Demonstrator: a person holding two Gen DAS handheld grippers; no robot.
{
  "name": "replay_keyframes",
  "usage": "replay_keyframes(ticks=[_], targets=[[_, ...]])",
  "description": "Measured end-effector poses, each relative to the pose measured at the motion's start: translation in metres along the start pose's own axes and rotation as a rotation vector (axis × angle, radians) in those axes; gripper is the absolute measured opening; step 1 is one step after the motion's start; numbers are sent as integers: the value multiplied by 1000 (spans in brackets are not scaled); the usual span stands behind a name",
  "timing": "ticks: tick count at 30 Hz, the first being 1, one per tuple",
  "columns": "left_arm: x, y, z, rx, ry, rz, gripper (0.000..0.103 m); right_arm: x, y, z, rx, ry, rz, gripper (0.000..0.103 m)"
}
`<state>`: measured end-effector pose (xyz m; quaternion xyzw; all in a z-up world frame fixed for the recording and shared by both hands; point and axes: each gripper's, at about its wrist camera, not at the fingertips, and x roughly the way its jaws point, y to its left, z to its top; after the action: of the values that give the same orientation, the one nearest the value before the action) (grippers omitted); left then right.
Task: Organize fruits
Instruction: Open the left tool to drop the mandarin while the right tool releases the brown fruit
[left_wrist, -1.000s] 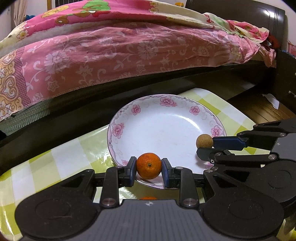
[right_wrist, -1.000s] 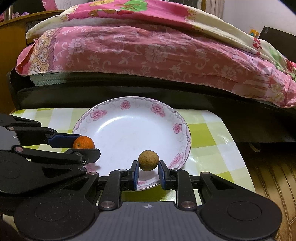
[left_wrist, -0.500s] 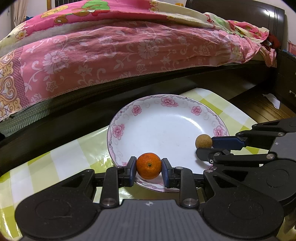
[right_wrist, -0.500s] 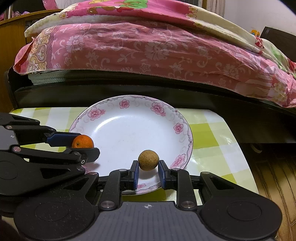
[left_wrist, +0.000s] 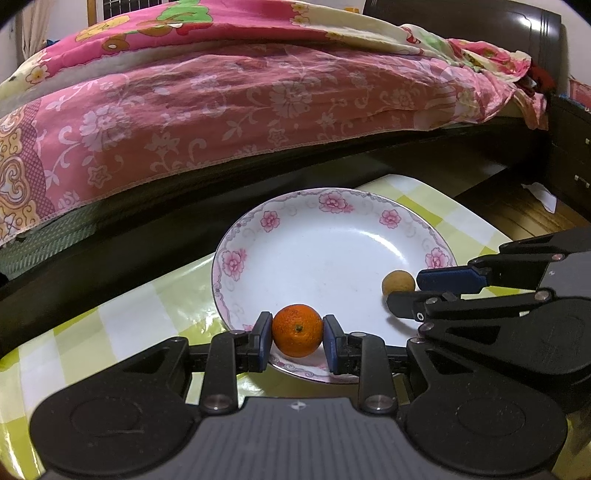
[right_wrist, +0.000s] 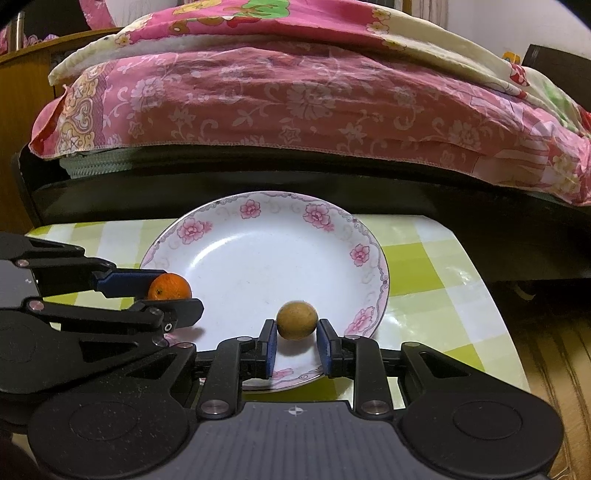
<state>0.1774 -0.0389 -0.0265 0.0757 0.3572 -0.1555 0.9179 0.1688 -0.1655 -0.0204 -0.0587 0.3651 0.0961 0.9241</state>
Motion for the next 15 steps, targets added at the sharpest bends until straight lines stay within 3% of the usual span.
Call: replay_keyframes(ticks=[15], targets=[[-7, 1, 3, -17, -21, 2, 41, -11, -11, 4, 35, -37, -5, 33]])
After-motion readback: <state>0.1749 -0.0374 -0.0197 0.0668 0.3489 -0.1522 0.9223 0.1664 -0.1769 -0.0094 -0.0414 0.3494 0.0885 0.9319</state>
